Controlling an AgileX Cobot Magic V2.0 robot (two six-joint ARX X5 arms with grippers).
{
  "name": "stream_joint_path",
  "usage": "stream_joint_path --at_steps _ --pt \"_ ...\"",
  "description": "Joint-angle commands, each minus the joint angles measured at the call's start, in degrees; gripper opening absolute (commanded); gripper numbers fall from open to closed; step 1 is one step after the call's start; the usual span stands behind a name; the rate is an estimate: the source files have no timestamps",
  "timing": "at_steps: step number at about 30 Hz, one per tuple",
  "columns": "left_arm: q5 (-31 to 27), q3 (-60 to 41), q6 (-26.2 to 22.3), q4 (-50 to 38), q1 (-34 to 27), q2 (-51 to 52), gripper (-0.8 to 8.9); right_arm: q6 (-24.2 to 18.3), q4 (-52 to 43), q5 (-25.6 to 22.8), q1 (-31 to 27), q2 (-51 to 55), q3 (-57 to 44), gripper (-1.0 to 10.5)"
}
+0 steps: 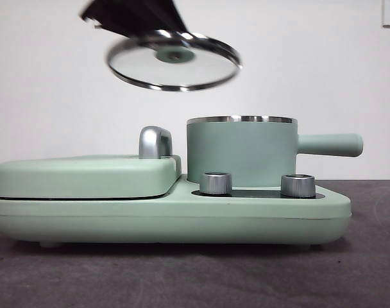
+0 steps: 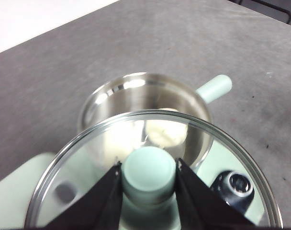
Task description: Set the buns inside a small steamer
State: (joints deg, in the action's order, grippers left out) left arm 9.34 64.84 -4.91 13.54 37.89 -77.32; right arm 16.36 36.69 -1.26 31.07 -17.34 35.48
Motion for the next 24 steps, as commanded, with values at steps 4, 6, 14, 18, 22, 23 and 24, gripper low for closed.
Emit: stream_joint_path --at_steps 4,6,14,18,22,23,24 --pt "0.3 1.1 -2.0 -12.2 2.4 -6.0 0.1 1.0 -0.1 0.1 0.4 -0.1 0.2 3.5" --pt "0.3 1.1 -3.1 -15.5 2.6 -7.8 0.1 0.7 0.1 0.1 0.4 -0.1 0.2 3.5" --pt "0.3 1.8 -5.4 -24.3 2.7 -13.7 0.1 -1.1 2.1 -0.7 0.3 -0.2 0.2 3.5" --pt "0.3 2.3 -5.7 -26.1 2.7 -15.6 0.1 -1.8 2.5 -1.1 0.3 -0.2 0.2 3.5" --pt "0.3 2.6 -6.1 -26.7 2.7 -16.9 0.1 -2.1 2.6 -2.3 0.3 -0.2 0.2 3.5" --pt "0.3 2.8 -6.2 -26.7 2.7 -17.3 0.1 -2.1 2.6 -2.6 0.3 -0.2 0.2 3.5" --pt "0.3 3.0 -6.2 -26.6 2.7 -17.5 0.1 -2.3 2.6 -3.0 0.3 -0.2 0.2 3.5"
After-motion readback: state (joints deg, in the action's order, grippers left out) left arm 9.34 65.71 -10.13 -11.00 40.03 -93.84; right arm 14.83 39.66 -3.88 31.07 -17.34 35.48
